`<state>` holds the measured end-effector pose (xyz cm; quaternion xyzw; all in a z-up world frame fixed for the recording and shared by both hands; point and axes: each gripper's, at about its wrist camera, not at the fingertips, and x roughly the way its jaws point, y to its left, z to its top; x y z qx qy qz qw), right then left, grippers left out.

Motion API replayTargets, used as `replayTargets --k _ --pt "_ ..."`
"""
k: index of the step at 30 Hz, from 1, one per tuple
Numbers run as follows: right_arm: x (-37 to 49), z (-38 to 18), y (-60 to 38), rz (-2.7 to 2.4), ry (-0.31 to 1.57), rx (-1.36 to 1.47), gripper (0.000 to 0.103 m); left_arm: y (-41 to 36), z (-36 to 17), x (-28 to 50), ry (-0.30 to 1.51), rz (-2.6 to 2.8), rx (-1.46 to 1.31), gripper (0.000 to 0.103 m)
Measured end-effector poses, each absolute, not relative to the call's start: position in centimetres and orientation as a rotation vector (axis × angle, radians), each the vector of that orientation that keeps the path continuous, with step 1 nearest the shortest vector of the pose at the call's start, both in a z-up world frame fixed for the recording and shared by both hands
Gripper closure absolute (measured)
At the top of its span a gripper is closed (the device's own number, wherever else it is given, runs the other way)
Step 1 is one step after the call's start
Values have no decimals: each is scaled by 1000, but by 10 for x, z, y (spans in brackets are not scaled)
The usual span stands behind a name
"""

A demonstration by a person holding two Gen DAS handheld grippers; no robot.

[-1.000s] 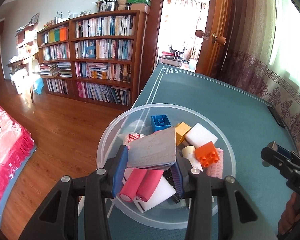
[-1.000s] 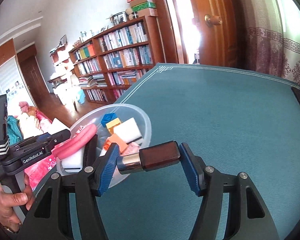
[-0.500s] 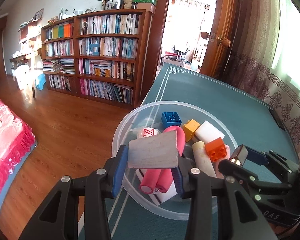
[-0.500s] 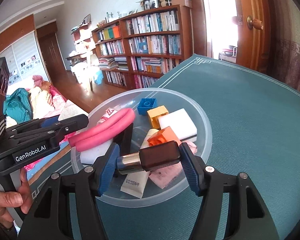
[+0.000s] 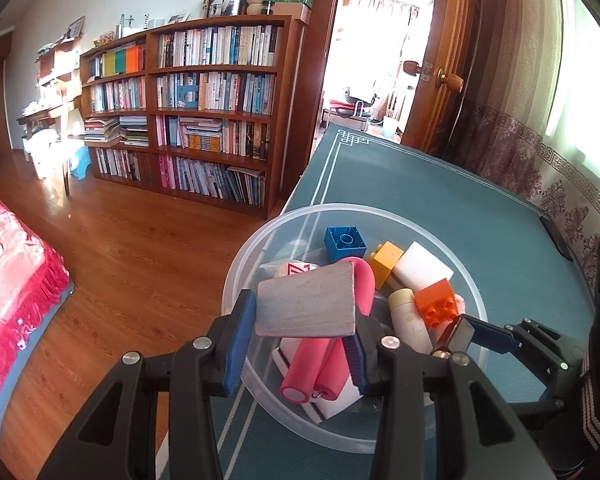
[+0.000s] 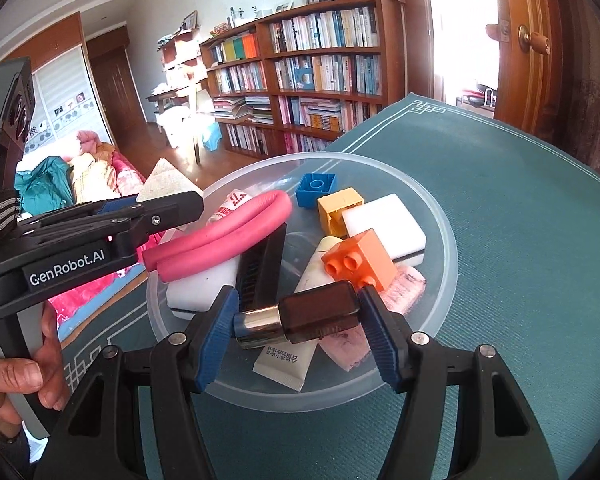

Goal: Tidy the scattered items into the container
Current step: 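Open both tools over the bowl to drop the card and bottle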

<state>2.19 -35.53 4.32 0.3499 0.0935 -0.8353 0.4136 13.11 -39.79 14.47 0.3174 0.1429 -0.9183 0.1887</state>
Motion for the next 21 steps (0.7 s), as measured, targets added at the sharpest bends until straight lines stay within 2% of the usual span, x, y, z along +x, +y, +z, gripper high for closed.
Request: replayTargets --k 13,21 --pt "26 55 -334 -2104 196 805 37 -382 151 112 347 -2629 928 57" --pt "14 52 -303 -2172 96 849 37 -365 151 95 311 -2665 967 57"
